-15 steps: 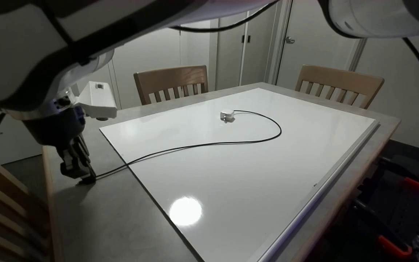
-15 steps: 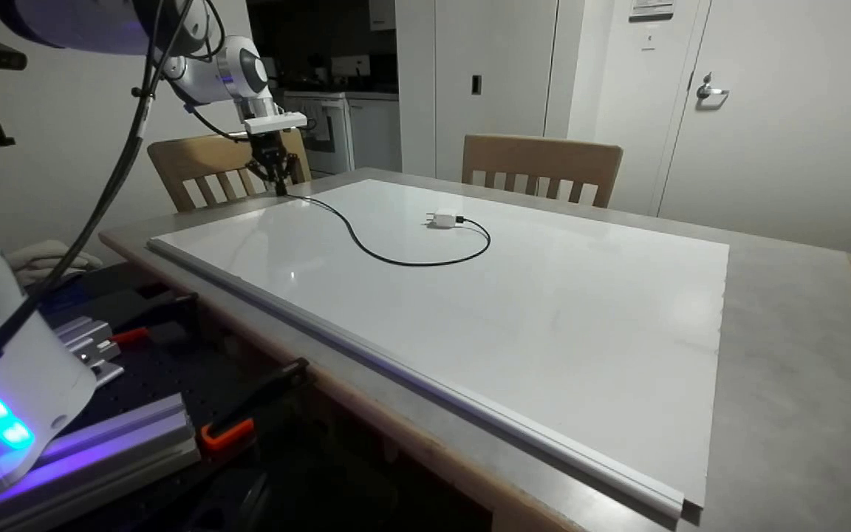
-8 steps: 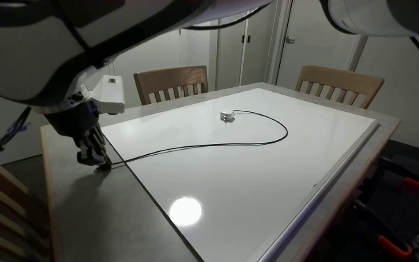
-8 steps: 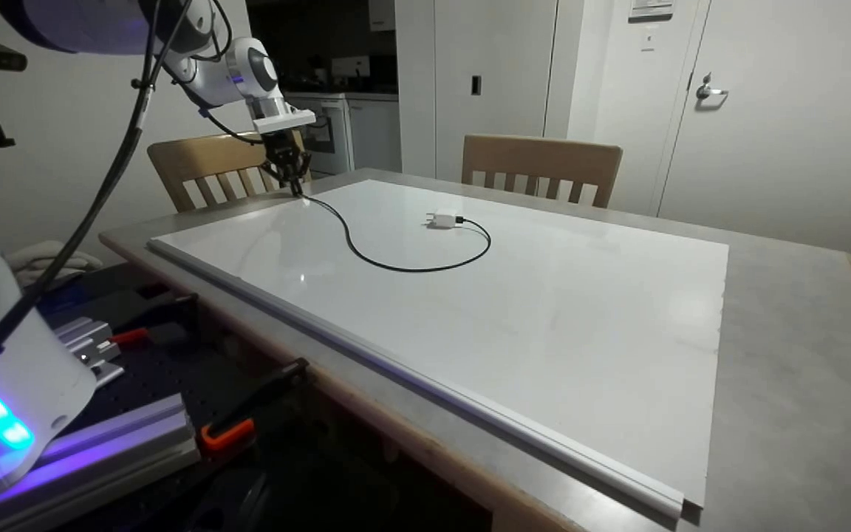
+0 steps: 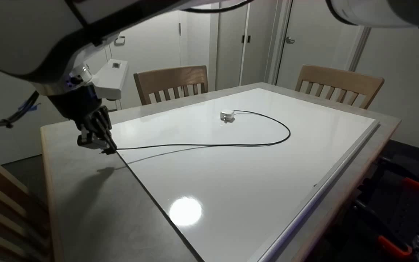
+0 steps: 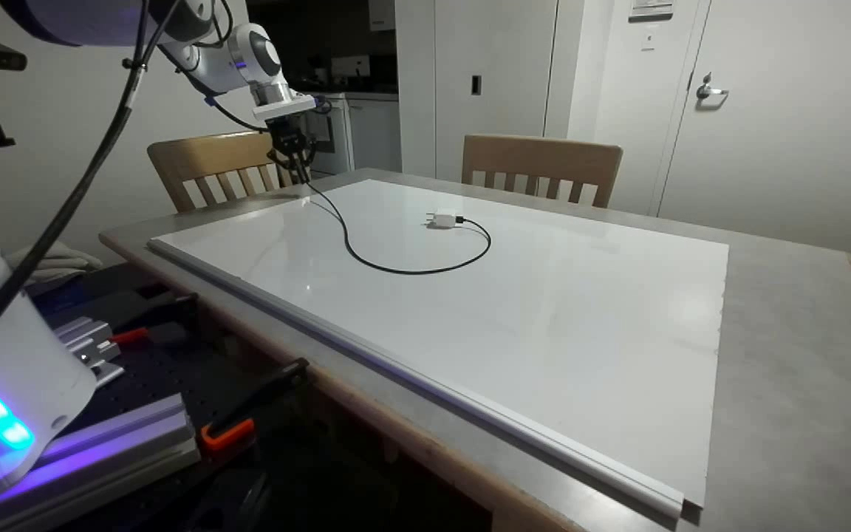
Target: Coil the phone charger
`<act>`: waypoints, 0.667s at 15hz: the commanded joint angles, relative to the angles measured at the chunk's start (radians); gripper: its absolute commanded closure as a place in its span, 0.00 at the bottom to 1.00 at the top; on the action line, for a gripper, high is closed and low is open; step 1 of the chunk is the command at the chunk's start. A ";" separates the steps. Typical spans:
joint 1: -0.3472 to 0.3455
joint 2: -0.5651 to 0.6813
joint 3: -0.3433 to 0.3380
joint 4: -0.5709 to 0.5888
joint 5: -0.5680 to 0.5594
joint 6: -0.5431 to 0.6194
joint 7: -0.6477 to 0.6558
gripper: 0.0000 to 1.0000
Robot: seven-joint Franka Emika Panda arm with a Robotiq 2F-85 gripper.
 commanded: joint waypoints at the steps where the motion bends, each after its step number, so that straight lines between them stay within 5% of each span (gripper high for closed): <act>1: 0.009 -0.046 -0.010 -0.046 0.000 -0.042 0.078 0.98; 10: 0.014 -0.016 0.000 -0.003 0.000 -0.044 0.052 0.91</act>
